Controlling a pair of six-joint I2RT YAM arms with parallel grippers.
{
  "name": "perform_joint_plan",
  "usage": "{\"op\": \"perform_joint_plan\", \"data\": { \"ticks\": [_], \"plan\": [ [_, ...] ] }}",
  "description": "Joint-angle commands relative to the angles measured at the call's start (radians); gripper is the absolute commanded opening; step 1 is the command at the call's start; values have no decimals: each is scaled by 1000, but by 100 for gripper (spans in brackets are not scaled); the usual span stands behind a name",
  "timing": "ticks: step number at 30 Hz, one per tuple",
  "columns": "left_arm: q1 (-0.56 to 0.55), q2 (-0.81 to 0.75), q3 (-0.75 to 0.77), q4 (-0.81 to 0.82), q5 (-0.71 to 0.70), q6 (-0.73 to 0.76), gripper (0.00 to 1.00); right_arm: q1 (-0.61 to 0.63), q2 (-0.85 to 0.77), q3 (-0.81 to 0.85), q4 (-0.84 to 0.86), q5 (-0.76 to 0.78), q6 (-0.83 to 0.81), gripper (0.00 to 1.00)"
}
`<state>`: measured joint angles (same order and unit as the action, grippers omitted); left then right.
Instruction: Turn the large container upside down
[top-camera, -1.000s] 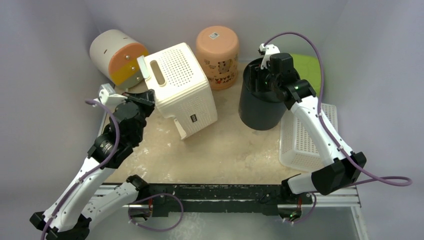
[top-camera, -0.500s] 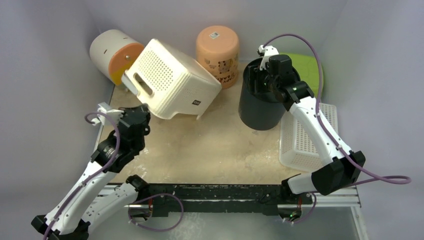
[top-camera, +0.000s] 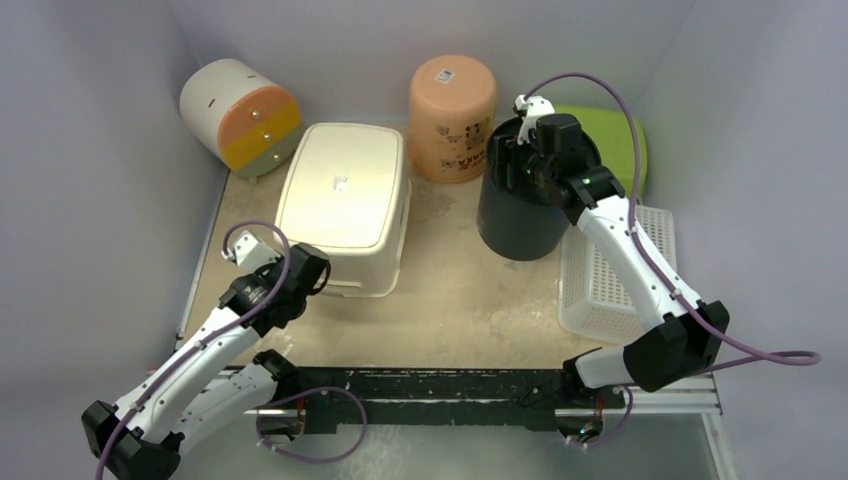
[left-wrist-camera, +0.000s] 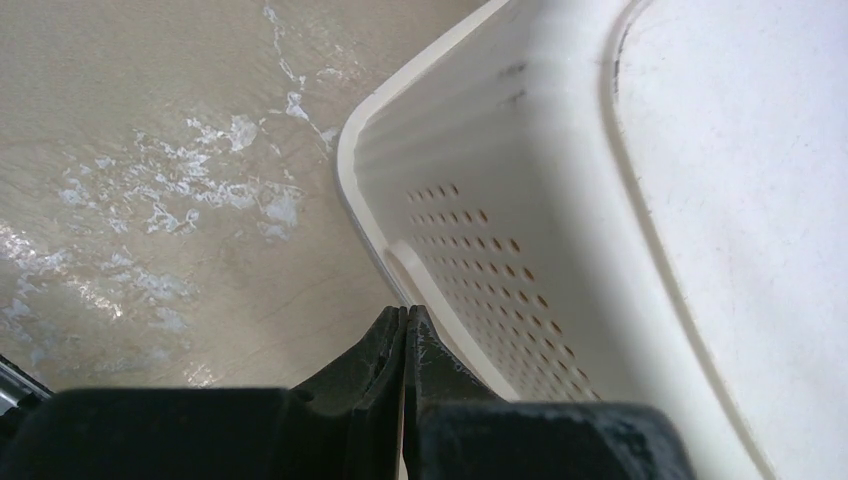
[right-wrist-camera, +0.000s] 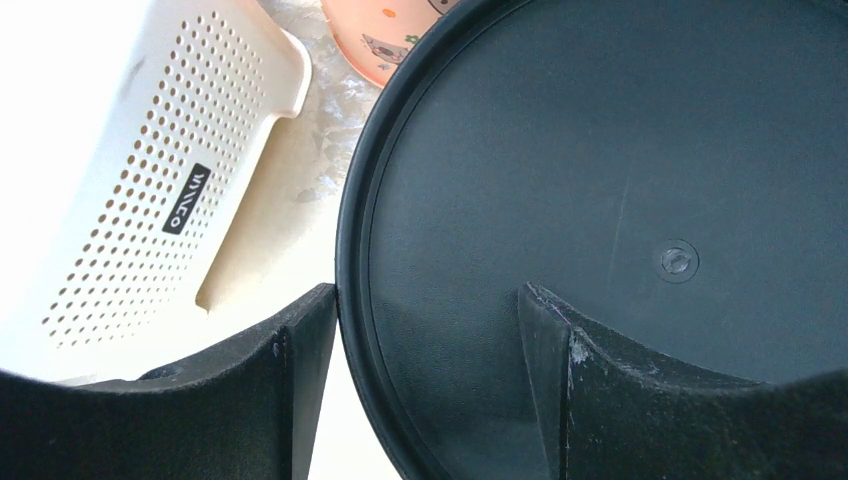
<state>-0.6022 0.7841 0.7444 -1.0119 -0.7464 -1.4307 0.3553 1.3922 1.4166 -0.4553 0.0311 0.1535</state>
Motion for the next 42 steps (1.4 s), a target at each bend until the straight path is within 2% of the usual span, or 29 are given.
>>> {"op": "perform_joint_plan", "data": {
  "ticks": [1,7,9,11,12,13,17,18,23,26,32,37,42],
  "plan": [
    [4,26,38,32,-5,11,0,-9,-22,5,33,-16,-2,69],
    [5,162,118,26,12,85,0,-9,-9,32,11,-30,-23,69],
    [4,208,161,9,13,115,18,-9,-2,52,-2,-33,-31,69],
    [4,222,197,8,13,150,45,-9,4,94,-18,-43,-35,70],
    [3,218,209,6,9,162,49,-9,7,111,-22,-47,-34,75],
    [2,209,224,7,5,171,50,-9,12,133,-27,-31,-36,82],
    [2,154,301,-10,-16,205,55,-9,33,210,-61,2,-59,99],
    [1,145,324,-24,-20,208,56,-9,37,226,-69,2,-59,100],
    [1,110,418,-28,-5,249,60,-6,55,287,-107,-30,-54,100],
    [1,123,508,1,-17,344,61,-3,73,338,-138,-26,-57,100],
    [1,254,658,93,-63,600,63,-3,102,438,-136,-21,-52,100],
    [2,320,694,263,42,718,64,-1,103,450,-105,-10,-29,100],
    [2,375,704,295,105,750,65,0,92,421,-94,16,-4,100]
  ]
}}
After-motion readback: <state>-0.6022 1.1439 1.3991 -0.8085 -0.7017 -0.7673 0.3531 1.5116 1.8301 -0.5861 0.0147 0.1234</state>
